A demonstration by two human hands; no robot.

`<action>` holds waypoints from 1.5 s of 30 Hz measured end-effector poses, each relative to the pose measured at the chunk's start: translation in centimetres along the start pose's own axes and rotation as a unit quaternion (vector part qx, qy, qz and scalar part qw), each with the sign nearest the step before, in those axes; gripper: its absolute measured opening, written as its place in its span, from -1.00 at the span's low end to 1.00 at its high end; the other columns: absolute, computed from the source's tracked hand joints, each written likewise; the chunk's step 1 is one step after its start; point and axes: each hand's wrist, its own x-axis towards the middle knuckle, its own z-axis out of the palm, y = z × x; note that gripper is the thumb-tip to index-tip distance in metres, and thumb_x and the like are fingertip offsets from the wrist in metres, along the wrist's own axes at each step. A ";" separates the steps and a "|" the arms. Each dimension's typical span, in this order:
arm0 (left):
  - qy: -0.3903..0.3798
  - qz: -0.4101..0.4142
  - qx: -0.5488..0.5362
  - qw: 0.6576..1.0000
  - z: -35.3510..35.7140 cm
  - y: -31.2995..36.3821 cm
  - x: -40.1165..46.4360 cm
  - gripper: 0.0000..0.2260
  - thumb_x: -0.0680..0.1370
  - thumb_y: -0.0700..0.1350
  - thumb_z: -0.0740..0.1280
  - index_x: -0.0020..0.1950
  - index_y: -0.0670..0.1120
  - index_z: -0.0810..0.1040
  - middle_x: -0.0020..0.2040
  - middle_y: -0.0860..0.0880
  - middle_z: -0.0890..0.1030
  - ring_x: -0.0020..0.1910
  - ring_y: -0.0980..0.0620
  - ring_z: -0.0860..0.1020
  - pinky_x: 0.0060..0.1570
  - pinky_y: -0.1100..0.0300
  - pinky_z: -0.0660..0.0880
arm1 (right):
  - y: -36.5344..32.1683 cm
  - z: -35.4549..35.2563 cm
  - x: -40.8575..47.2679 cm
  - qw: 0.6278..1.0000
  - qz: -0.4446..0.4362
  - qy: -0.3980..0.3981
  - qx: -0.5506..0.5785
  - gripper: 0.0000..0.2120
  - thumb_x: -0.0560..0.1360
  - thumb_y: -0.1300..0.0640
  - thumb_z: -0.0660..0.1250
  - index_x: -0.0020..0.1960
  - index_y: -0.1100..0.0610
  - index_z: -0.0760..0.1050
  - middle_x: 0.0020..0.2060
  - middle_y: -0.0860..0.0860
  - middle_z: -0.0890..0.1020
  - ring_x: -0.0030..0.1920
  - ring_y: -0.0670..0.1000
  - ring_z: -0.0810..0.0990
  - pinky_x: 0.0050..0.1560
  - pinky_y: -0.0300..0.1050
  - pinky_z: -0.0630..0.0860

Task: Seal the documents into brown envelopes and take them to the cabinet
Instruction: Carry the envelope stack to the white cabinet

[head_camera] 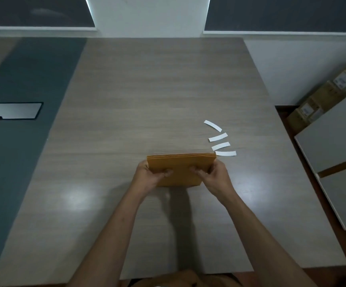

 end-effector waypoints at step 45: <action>-0.365 0.219 0.029 0.904 52.0 24.5 -12.6 -0.47 0.40 -0.08 0.55 0.30 0.06 0.41 0.17 0.07 0.59 0.13 0.03 0.58 0.10 -0.02 0.57 | -6.7 -49.4 -20.5 0.897 -0.047 0.435 0.054 -0.56 0.41 0.02 0.52 0.23 0.00 0.47 0.10 -0.04 0.63 0.06 -0.02 0.61 0.10 0.04 0.60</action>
